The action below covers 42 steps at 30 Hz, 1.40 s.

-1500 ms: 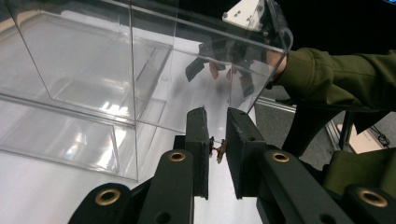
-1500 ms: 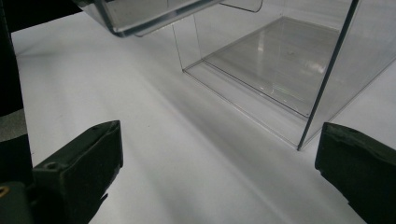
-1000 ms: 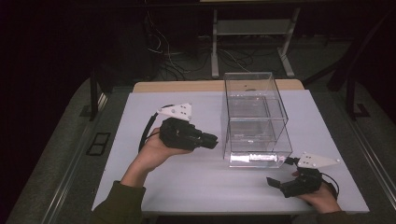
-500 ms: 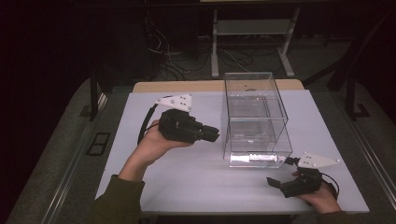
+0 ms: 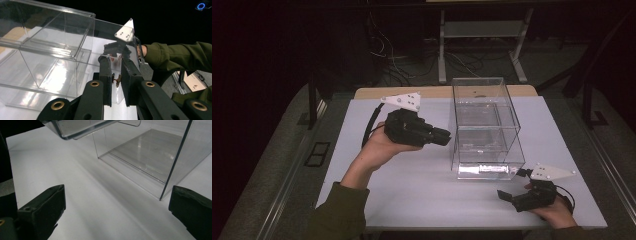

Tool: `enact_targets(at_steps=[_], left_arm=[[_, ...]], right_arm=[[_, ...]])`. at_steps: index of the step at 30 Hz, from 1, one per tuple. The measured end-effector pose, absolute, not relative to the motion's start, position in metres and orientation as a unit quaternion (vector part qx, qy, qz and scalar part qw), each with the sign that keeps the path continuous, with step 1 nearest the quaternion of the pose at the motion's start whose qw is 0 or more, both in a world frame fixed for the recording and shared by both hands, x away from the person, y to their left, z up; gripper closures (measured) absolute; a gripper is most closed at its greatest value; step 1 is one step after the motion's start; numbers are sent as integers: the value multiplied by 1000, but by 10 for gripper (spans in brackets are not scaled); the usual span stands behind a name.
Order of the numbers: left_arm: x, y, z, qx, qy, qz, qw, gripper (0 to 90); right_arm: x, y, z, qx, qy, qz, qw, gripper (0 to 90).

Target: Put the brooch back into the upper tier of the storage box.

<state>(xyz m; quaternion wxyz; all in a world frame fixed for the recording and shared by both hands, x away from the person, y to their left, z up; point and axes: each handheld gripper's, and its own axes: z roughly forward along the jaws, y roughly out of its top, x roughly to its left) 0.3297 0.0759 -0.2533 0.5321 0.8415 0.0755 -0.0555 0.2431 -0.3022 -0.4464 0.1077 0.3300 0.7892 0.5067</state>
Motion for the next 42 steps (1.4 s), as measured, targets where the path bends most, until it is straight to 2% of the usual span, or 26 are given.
enact_targets(at_steps=[18, 42], left_arm=[[336, 37, -242, 854, 45, -52, 515, 787], [339, -15, -258, 877, 40, -50, 477, 786]], right_arm=[[243, -303, -446, 331, 788, 507, 109, 9], [243, -304, -446, 331, 788, 508, 109, 9]])
